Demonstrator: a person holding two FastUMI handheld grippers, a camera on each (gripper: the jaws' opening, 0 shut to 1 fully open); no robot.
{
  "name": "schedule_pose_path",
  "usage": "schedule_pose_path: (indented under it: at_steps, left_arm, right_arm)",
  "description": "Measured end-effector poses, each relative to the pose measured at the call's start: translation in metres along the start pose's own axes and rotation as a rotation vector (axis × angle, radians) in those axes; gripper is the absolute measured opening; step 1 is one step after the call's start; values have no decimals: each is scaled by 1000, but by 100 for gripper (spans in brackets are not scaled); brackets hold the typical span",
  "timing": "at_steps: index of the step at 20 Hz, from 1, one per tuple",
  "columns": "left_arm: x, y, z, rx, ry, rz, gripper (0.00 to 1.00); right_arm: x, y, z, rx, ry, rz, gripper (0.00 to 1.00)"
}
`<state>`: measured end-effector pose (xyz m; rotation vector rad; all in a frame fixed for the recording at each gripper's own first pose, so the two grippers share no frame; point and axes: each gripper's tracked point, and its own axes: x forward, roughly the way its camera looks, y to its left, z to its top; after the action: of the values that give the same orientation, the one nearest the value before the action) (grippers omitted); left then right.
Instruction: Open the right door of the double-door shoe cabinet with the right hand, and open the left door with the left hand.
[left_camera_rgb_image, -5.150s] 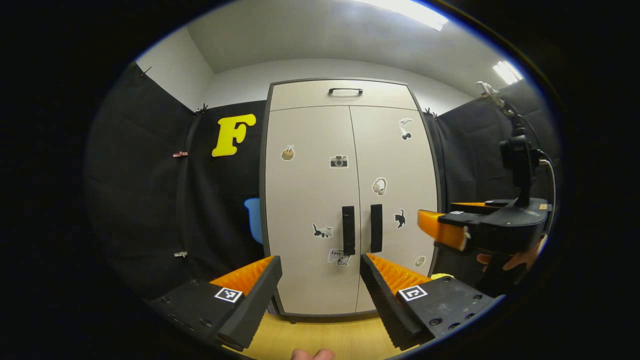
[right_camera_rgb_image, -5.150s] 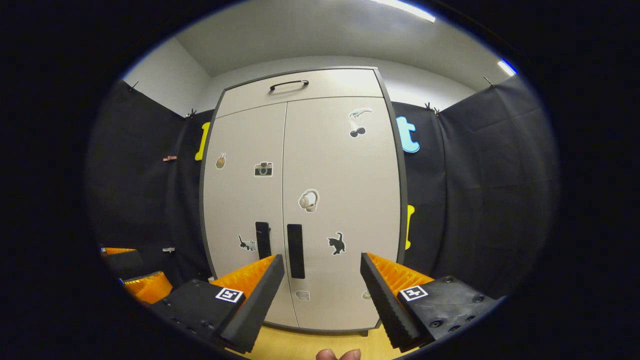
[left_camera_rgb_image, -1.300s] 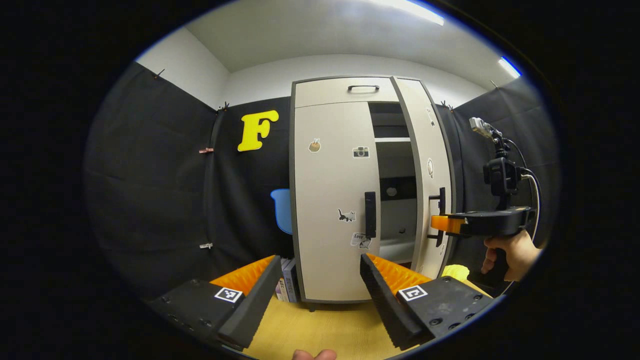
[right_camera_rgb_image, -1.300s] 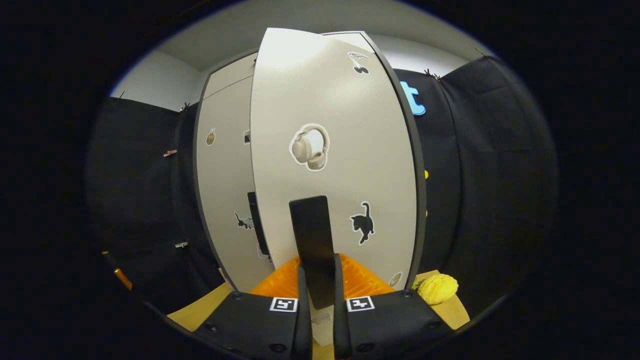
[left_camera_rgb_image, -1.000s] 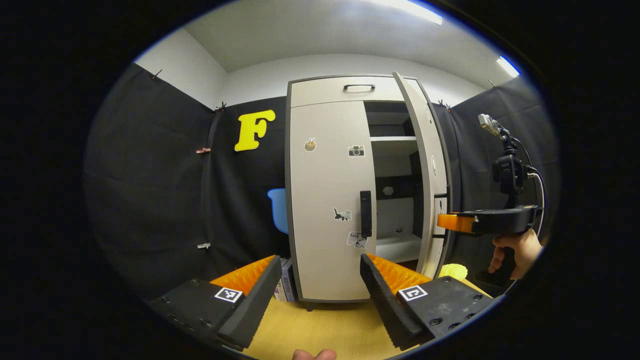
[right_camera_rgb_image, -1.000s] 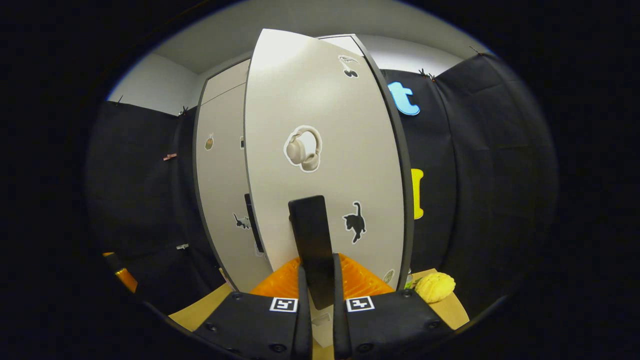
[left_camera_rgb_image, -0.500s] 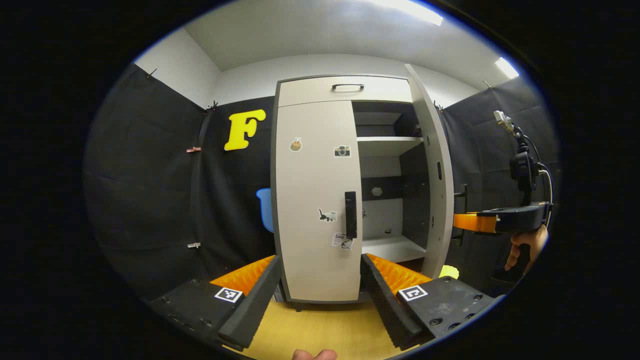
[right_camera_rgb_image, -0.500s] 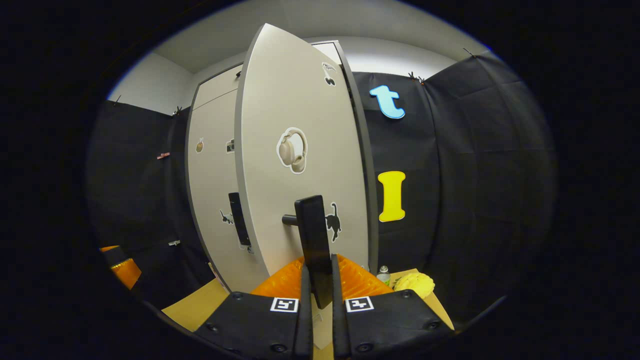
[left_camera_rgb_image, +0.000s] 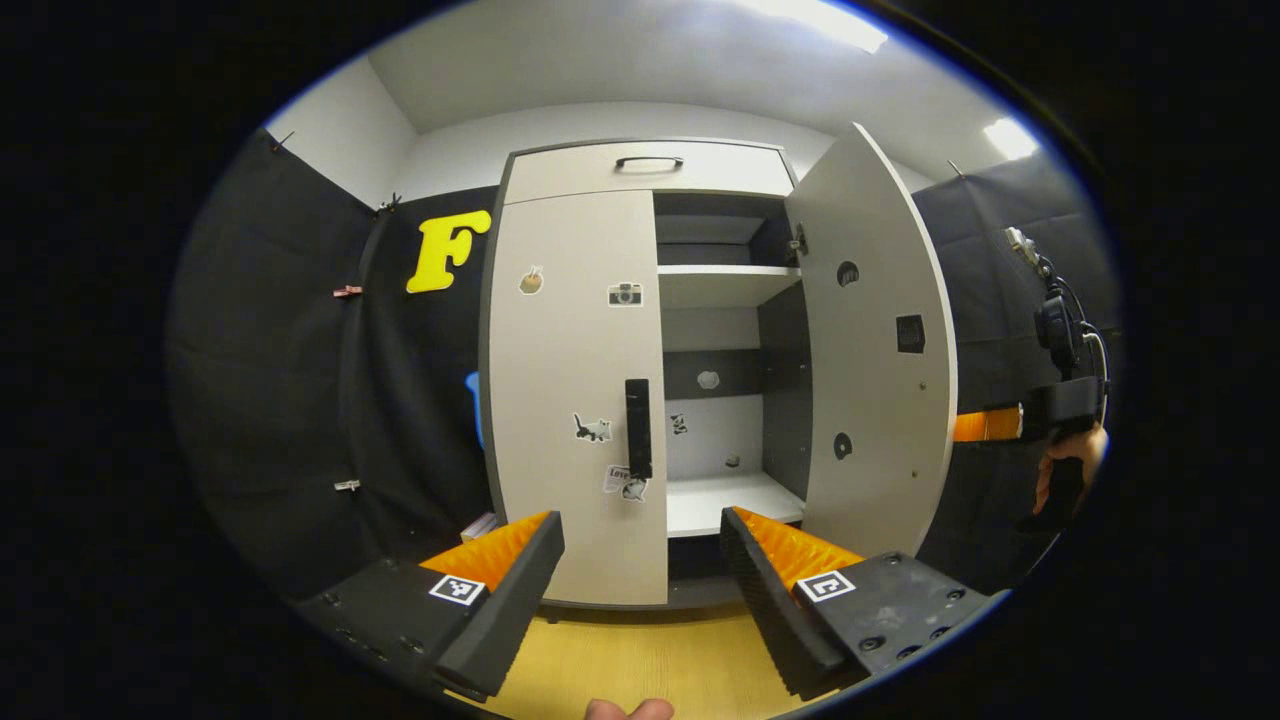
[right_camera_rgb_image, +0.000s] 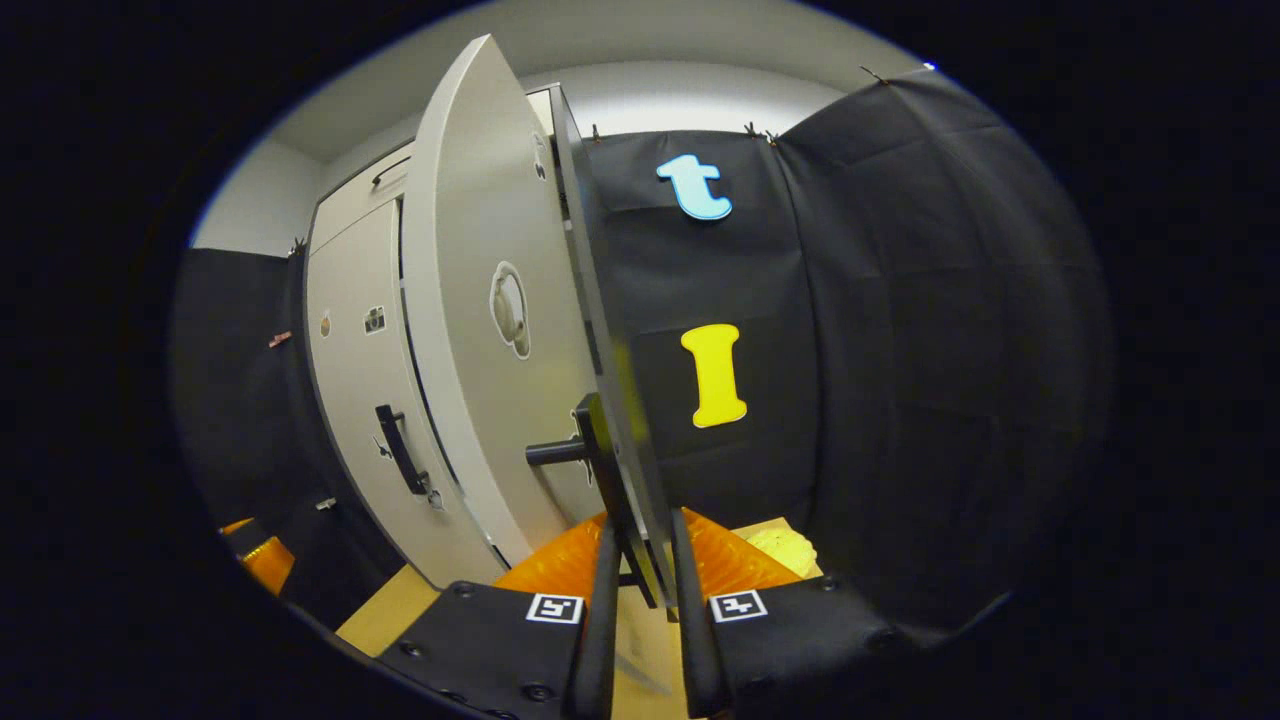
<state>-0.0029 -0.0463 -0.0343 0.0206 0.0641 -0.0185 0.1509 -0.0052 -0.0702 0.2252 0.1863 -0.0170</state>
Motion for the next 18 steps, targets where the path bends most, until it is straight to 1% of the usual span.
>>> schedule_pose_path:
  at_steps: [2,5,7,9,11,12,13,14,15,17,18]
  left_arm:
    - [4,-5,3,1,-1,-9,98]
    - [7,-12,8,16,-14,-19,98]
    - [10,-14,8,25,-15,-21,98]
    - [13,-15,7,24,-13,-24,97]
    - [18,-15,9,22,-16,-28,97]
    - [20,-15,11,24,-19,-30,97]
    - [24,-16,12,28,-22,-30,97]
    - [26,-15,12,32,-23,-31,98]
    - [31,-14,14,35,-25,-31,97]
    - [39,-14,14,35,-28,-32,98]
    - [43,-15,14,36,-27,-33,98]
  right_arm:
    - [1,-5,2,-44,-20,-16,31]
    - [-2,-5,4,-98,-35,-5,31]
    - [-3,-3,9,-116,-54,-4,29]
    - [-5,-4,9,-133,-60,-13,32]
    - [-6,-5,12,-144,-74,-26,32]
    - [-10,-6,13,-142,-79,-30,41]
    - [-14,-8,15,-136,-83,-37,42]
    - [-16,-10,17,-136,-90,-44,50]
    - [-18,-10,19,-138,-97,-51,54]
    - [-24,-13,23,-139,-112,-60,65]
    - [-26,-12,25,-137,-123,-61,74]
